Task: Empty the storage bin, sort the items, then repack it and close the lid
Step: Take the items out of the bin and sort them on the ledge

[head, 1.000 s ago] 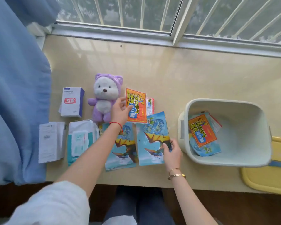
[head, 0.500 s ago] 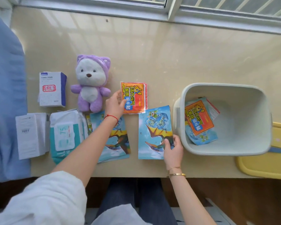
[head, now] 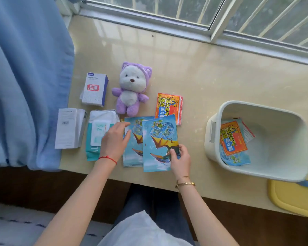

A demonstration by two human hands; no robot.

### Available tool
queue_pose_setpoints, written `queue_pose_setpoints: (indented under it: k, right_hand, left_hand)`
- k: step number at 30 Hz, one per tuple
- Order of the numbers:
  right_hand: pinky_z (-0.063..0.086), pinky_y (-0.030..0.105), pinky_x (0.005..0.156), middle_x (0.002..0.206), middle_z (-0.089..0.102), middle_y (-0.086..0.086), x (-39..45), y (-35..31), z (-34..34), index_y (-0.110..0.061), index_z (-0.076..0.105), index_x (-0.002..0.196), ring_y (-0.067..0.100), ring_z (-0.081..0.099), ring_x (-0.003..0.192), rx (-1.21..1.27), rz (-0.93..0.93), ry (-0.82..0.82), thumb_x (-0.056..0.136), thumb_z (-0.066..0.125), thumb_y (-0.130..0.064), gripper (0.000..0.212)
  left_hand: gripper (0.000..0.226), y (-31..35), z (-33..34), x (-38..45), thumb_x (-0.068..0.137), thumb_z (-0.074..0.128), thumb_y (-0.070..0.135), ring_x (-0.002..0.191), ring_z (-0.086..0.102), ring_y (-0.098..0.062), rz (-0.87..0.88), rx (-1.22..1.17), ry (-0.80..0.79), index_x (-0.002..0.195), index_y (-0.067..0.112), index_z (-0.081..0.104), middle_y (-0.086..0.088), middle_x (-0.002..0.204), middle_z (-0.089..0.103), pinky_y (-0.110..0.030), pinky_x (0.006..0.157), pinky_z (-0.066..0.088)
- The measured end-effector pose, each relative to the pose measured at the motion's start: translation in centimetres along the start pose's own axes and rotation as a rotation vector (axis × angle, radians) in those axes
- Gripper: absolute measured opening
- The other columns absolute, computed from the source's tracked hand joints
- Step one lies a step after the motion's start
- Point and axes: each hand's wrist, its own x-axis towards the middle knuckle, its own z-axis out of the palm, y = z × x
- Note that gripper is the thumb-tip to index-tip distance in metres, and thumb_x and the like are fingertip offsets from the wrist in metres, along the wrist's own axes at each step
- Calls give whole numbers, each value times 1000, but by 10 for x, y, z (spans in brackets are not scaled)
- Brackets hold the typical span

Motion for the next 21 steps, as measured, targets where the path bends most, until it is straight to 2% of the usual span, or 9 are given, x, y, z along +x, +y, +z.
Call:
queue_pose_setpoints:
  k: [4,7,10,16,21]
  right_hand:
    - [41,3,62,93,65,-1,10,-1,48,-13,57,102,12,60,84,-33,-37,-73,89,58,-7,14]
    - [42,18,71,95,66,0,14,2,74,-11,58,107,17,60,87,-89,-30,-92,89,58,-12,18]
    - [42,23,76,103,67,3,16,6,83,-12,55,114,21,61,94,-189,-22,-110,91,56,-17,24]
    - [43,30,91,123,59,8,7,0,46,-9,47,129,23,54,112,-393,-95,-114,93,54,-21,39]
    - [47,32,94,120,60,3,-17,-11,-29,-14,53,125,16,55,109,-406,-324,-7,93,56,-22,34]
  left_hand:
    - [28,-25,-16,-28,89,60,21,104,61,-22,-5,56,18,116,16,62,-3,113,66,-38,82,53]
    - [28,-39,-23,-42,91,58,22,105,60,-19,-26,71,17,118,16,60,-2,114,64,-35,81,52]
    - [27,-44,-28,-50,92,56,22,107,59,-18,-33,68,15,118,16,59,-2,116,63,-34,78,52]
    - [26,-24,-38,-56,89,60,21,104,61,-20,18,79,12,115,14,61,-5,112,65,-35,75,55]
    - [26,29,-40,-59,87,64,20,99,63,-19,140,74,11,112,14,63,-2,106,67,-32,77,53]
